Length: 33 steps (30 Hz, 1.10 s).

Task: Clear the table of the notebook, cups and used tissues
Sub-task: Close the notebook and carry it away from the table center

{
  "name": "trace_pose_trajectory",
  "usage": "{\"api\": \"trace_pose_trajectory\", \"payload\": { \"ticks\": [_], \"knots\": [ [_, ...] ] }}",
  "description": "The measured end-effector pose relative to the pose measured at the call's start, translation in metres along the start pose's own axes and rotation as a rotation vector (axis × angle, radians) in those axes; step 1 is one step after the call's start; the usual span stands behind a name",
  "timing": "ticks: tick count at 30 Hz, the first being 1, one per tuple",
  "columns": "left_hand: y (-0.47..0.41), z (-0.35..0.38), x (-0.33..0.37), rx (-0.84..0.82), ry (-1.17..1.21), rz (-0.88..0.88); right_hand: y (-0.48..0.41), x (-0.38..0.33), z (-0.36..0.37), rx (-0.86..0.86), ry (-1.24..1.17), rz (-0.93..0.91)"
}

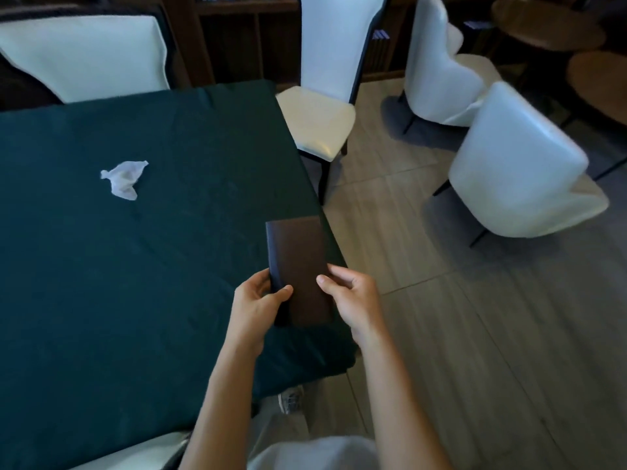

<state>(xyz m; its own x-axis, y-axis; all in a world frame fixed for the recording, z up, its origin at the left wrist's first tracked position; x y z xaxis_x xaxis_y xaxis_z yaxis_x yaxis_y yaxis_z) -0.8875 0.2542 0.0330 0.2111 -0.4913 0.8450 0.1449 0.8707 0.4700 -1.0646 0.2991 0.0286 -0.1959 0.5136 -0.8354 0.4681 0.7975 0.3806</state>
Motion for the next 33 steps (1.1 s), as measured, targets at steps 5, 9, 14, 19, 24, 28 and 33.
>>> {"api": "trace_pose_trajectory", "payload": {
  "ticks": [5,9,14,19,24,28,33],
  "knots": [
    [-0.048,-0.007,-0.012,0.099,0.000,-0.109,-0.047,0.010,0.021,-0.043,0.142,0.000],
    [-0.076,-0.007,-0.026,0.178,0.028,-0.196,-0.080,0.019,0.035,-0.095,0.226,0.025],
    [-0.095,0.001,-0.046,0.274,-0.009,-0.193,-0.113,0.036,0.046,-0.150,0.274,0.098],
    [-0.099,0.008,-0.070,0.341,-0.077,-0.202,-0.125,0.060,0.045,-0.211,0.273,0.186],
    [-0.089,0.014,-0.091,0.414,-0.174,-0.215,-0.126,0.083,0.038,-0.256,0.291,0.239],
    [-0.085,0.024,-0.095,0.470,-0.268,-0.182,-0.130,0.092,0.034,-0.276,0.285,0.236],
    [-0.079,0.035,-0.097,0.511,-0.340,-0.181,-0.138,0.086,0.029,-0.243,0.389,0.145]
  ]
}}
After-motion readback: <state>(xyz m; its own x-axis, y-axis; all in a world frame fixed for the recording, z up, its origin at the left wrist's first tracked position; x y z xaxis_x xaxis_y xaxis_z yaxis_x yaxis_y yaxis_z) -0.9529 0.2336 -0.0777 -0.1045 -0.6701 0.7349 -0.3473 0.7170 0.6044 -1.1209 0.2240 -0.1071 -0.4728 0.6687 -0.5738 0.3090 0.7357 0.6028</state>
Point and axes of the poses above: each hand's wrist, its own y-axis away from the middle knuckle, its own z-axis out of the palm, x = y × z, the point moved 1 cm from there along -y, towards the middle knuckle, and after that the axes turned 15 degrees about y, right-handed, at the moved point
